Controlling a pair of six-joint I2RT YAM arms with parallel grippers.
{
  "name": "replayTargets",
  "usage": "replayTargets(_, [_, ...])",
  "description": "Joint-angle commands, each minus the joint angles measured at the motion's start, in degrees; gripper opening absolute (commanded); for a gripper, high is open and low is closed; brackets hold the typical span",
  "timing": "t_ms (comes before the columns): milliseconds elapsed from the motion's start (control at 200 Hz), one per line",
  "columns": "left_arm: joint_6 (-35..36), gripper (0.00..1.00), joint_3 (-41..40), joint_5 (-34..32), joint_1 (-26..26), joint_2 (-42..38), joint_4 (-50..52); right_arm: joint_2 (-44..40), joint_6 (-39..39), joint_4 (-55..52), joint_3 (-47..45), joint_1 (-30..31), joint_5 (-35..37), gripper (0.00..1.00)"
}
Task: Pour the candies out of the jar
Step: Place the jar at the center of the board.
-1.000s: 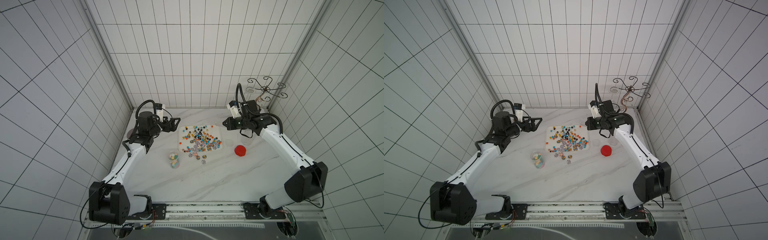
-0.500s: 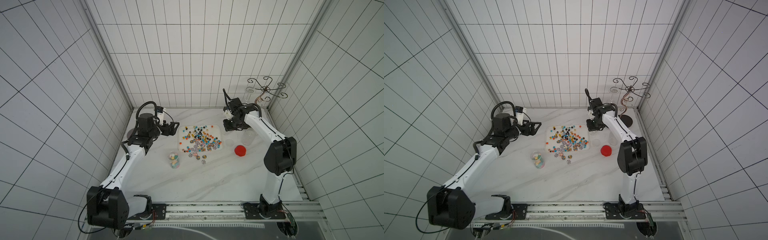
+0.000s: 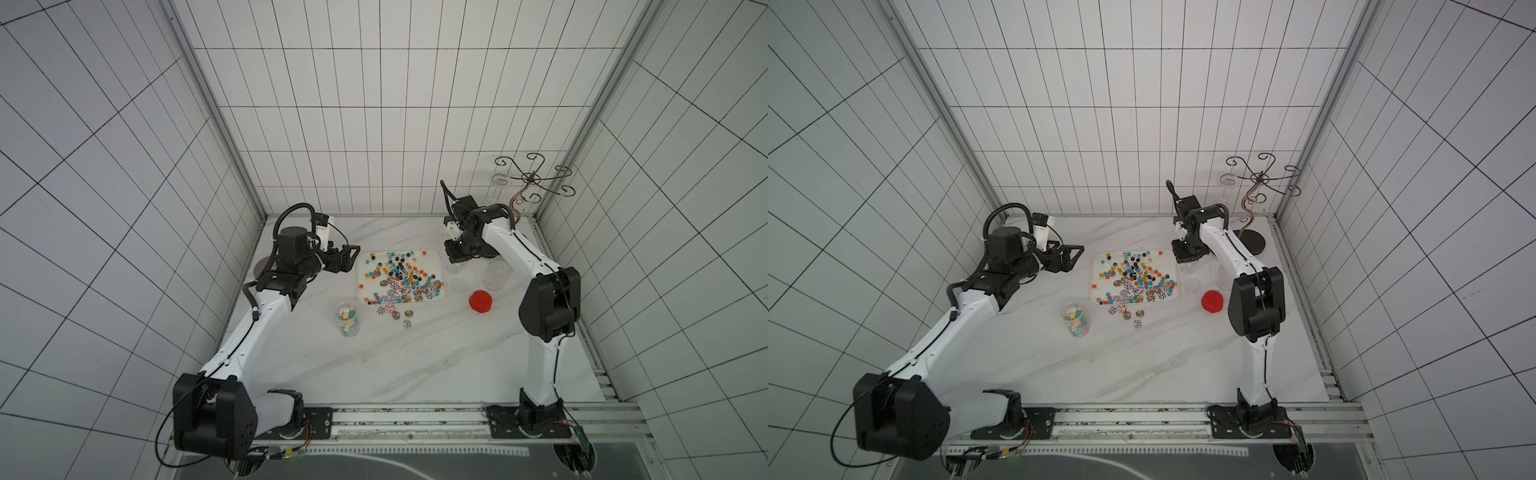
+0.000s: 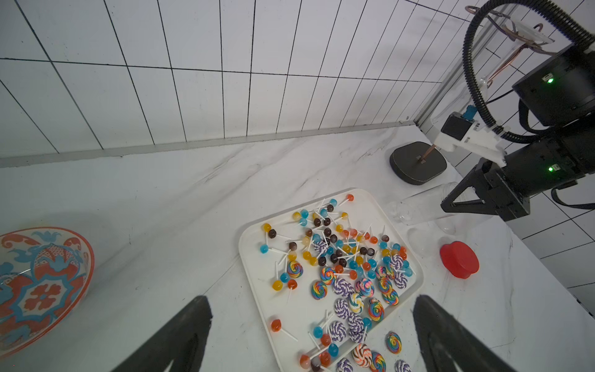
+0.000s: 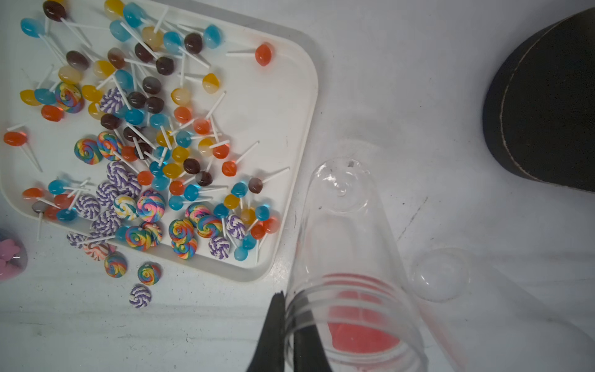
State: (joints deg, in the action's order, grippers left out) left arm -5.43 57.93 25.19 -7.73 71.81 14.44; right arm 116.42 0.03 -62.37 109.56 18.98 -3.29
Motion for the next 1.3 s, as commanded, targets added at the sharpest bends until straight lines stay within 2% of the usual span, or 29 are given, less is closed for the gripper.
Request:
replayTargets(0, [1.03, 0.97, 1.54, 0.91, -0.14, 0.43, 0.19, 0.96, -1.53, -2.29, 4.97, -0.64, -0.4, 0.0])
replayTargets(175, [0.97, 0.97, 1.57, 1.41, 0.12, 0.52, 0.33, 1.78, -1.53, -2.43, 5.14, -0.62, -1.33, 0.0])
replayTargets(540, [-0.18, 0.97, 1.57, 3.37, 1.18, 1.39, -0.46, 2.48, -1.53, -1.83, 5.48, -0.62, 1.12, 0.23])
replayTargets(650, [-0.19, 0.97, 1.48, 3.37, 1.4, 1.43, -0.46, 2.5, -1.53, -1.71, 6.32, -0.62, 1.92, 0.28])
replayTargets(885, [-0.5, 0.97, 1.39, 3.63, 1.8, 1.4, -0.7, -1.01, -1.53, 0.49, 7.87, 0.72, 4.39, 0.4])
replayTargets(1090, [-1.28, 0.97, 1.31, 3.81, 2.6, 1.73, -1.08, -7.26, -1.28, 4.67, 5.13, 4.73, 4.86, 0.61])
replayTargets(1250, [-3.99, 0.97, 1.31, 1.74, 4.65, 2.69, -1.43, -15.78, -0.18, 12.89, -5.21, 10.8, -0.76, 0.82])
replayTargets(1295, [-5.38, 0.97, 1.39, 1.25, 5.61, 3.34, -1.58, -18.57, 0.98, 16.09, -9.05, 12.84, -2.93, 0.84])
